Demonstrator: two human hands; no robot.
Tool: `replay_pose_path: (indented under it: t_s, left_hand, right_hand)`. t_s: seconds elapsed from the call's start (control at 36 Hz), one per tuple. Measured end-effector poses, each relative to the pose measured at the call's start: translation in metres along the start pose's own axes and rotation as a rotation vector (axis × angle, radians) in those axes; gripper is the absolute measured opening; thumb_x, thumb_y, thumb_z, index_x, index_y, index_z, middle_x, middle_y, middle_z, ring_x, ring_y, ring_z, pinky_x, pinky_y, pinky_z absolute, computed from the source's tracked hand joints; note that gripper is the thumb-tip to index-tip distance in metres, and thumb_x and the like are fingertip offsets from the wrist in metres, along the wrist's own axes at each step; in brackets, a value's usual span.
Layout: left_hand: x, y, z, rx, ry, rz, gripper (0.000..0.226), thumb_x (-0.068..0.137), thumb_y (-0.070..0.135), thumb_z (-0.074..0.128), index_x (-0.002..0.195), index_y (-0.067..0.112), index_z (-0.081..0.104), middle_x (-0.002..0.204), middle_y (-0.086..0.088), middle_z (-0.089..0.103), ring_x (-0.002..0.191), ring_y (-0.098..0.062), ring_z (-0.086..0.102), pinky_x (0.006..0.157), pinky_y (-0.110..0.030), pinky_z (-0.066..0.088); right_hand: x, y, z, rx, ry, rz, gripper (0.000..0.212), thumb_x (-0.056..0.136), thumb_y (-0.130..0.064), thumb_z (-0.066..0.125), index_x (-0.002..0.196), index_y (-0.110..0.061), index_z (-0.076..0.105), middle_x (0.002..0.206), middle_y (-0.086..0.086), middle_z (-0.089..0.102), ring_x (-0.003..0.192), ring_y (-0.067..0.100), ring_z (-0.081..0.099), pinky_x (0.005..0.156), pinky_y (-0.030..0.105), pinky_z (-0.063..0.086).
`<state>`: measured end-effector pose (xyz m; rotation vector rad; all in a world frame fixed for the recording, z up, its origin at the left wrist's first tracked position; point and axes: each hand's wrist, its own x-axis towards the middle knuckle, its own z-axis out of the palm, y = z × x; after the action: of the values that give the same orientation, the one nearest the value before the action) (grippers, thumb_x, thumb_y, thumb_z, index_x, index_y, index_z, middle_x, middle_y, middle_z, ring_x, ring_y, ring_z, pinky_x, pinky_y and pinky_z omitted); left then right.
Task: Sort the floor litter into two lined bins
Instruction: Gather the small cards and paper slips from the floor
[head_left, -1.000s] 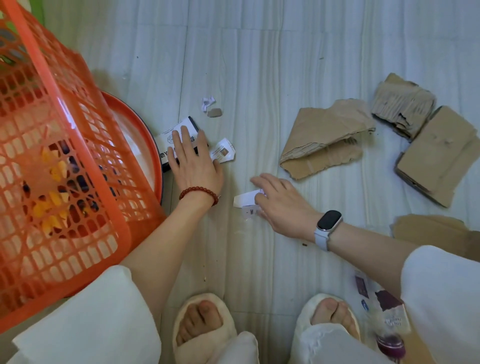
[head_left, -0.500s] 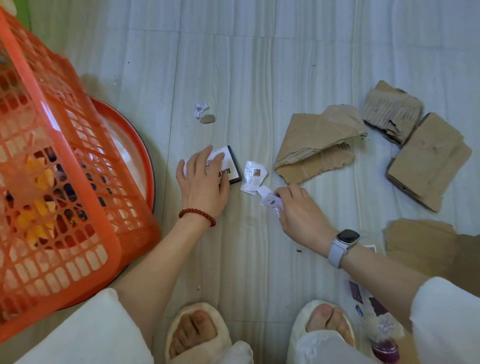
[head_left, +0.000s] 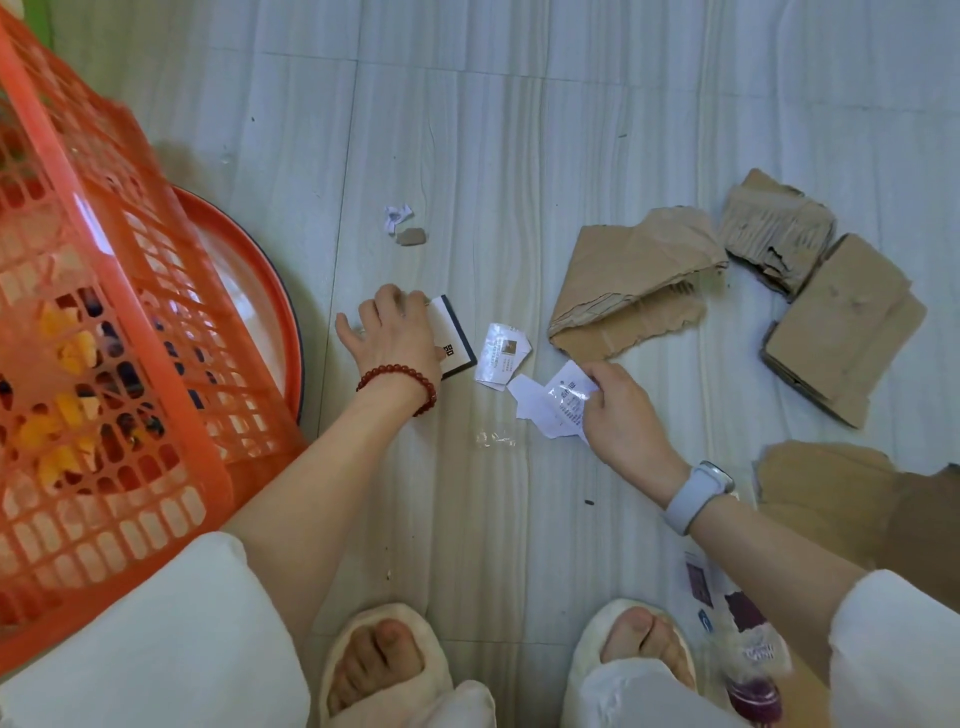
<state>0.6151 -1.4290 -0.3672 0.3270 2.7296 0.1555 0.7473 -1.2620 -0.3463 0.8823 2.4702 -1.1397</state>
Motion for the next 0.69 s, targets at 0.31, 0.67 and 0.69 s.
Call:
replay_pose_path:
  t_s: [0.31,0.67,0.69]
  left_hand:
    - [-0.012,-0.004,0.010,-0.033,0.040,-0.076,0.051,0.087,0.022,0.058,0.133,0.017,0.038,0.134,-0.007,0.035,0.126,-0.027,0.030,0.111,-0.059,0.001]
    - [0.006,0.003,-0.006,-0.013,-0.143,-0.229,0.060,0.075,0.024,0.070,0.126,0.012,0.041,0.130,-0.012,0.033,0.124,-0.029,0.029,0.111,-0.050,0.010]
    - [0.006,0.002,-0.006,-0.026,-0.161,-0.241,0.062,0.073,0.023,0.071,0.126,0.013,0.040,0.131,-0.012,0.033,0.125,-0.029,0.029,0.111,-0.049,0.012]
  right_hand:
    - [-0.008,-0.011,-0.003,0.265,-0.138,0.103,0.038,0.085,-0.014,0.043,0.122,-0.020,0.050,0.107,-0.006,0.049,0.093,0.005,0.055,0.075,0.013,0.047]
    - [-0.017,-0.025,0.044,-0.640,-0.082,-0.112,0.075,0.073,-0.046,0.070,0.127,-0.010,0.033,0.120,0.009,0.043,0.109,0.025,0.040,0.081,0.034,0.039]
    - [-0.017,-0.027,0.045,-0.626,-0.092,-0.101,0.071,0.074,-0.043,0.071,0.124,-0.009,0.034,0.119,0.009,0.043,0.109,0.025,0.041,0.082,0.034,0.040]
